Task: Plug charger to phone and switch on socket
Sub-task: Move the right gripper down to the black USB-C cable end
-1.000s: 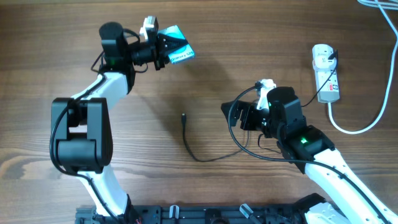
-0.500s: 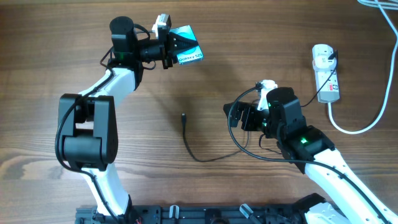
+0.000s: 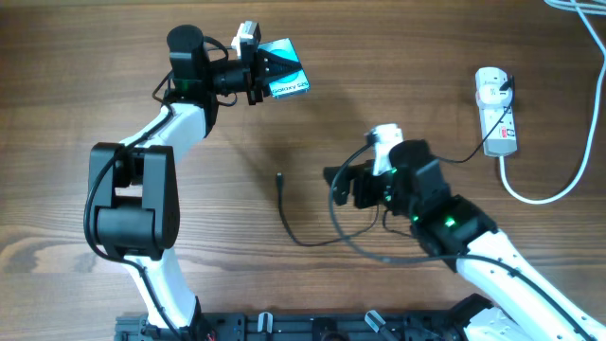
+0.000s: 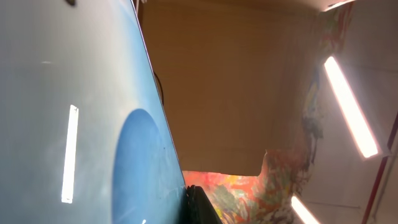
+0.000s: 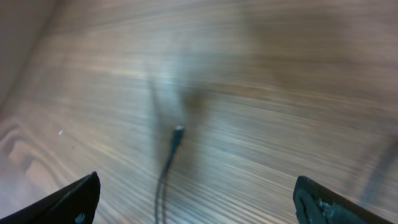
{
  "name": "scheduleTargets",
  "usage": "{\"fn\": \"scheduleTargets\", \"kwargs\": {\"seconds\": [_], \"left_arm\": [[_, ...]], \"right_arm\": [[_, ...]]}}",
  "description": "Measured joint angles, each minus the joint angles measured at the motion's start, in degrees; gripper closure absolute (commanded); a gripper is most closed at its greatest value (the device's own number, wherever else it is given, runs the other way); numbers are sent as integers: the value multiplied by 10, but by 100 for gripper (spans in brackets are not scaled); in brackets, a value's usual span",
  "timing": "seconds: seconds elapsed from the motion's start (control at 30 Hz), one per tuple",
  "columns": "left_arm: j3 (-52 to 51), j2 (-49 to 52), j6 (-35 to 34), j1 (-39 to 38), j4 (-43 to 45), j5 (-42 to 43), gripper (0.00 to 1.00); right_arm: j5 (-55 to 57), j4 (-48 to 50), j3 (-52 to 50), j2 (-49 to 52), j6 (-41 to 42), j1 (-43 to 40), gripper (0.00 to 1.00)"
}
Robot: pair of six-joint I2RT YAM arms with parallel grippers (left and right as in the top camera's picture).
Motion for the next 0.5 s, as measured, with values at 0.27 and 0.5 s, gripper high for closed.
{"fn": "scheduleTargets", "kwargs": {"seconds": [0.27,0.5], "left_arm": [[0,0,0,25,0,3,96],[0,0,9,37,0,19,96]], "right_arm": [[65,69,10,79,-22,120,0],[116,24,117,246,-41,180,0]]}}
